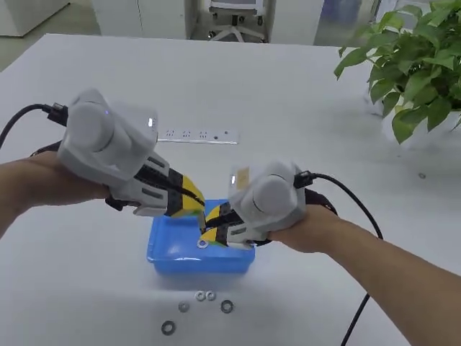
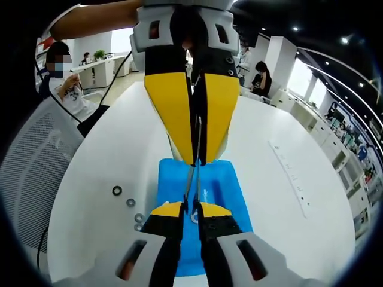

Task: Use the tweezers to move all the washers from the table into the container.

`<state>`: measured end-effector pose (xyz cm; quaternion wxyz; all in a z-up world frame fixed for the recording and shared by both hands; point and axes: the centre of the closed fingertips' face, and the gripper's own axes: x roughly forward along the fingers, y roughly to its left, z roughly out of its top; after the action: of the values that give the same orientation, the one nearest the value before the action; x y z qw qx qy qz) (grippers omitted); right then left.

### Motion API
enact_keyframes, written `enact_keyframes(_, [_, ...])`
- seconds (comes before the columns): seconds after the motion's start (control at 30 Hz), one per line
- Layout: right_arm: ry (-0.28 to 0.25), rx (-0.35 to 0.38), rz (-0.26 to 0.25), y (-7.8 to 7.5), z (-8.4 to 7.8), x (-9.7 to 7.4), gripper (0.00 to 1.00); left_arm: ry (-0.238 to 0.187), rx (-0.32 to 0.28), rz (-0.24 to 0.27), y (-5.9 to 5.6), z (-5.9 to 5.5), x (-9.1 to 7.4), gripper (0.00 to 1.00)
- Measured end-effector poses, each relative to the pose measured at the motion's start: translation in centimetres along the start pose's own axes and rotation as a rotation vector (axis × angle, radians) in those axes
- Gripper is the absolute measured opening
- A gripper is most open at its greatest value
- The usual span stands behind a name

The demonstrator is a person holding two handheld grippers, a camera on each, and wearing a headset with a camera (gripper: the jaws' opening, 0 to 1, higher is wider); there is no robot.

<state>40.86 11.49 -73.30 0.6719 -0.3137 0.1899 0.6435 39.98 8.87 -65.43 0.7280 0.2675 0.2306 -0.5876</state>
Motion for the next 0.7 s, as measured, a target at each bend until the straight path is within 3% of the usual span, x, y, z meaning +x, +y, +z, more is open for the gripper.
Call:
enact_keyframes(0.27, [-0.01, -0.007, -0.026, 0.7, 0.6, -1.1, 0.11, -0.004, 0.021, 0.005, -1.0, 1.0, -0.7, 0.06])
enact_keyframes(0.7, [-0.003, -0.016, -0.042, 2.4, 0.3, -2.2, 0.11, -0.003, 0.035, -0.01, -3.0, 1.5, -0.4, 0.06])
